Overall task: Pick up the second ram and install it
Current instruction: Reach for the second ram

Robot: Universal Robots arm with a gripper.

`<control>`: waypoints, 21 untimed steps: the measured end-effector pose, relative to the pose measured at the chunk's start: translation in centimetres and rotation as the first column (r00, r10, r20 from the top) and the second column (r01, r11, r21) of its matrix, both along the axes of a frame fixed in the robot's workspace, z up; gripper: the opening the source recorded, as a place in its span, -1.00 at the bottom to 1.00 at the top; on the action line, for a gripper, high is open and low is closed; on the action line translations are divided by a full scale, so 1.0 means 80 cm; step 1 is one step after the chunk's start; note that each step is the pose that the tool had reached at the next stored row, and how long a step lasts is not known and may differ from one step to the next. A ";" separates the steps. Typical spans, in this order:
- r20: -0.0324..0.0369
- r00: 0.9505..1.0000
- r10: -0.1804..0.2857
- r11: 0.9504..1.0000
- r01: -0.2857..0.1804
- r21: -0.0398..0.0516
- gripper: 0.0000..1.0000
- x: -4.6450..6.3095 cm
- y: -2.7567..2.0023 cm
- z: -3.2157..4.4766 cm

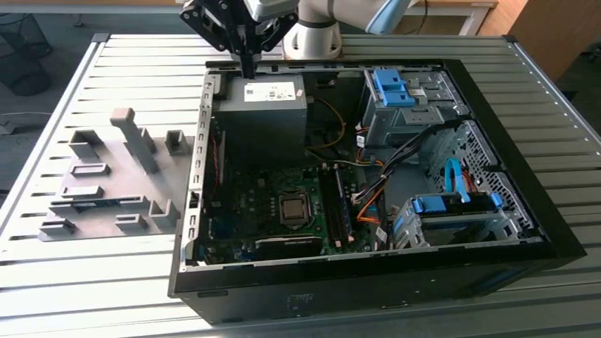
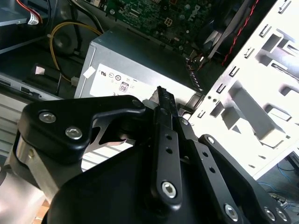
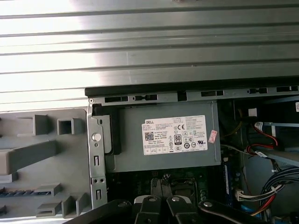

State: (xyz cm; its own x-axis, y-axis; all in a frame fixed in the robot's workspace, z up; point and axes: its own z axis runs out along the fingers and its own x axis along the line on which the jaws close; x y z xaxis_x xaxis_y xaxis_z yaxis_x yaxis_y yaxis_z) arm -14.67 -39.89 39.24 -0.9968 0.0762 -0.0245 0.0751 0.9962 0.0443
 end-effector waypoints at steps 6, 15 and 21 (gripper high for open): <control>0.000 1.000 0.000 1.000 0.000 0.000 -0.79 -0.003 0.0000 -0.0002; 0.000 1.000 0.000 1.000 0.000 0.000 -0.79 -0.011 0.0000 -0.0006; 0.000 1.000 0.000 1.000 0.000 0.000 -0.79 -0.015 0.0000 -0.0009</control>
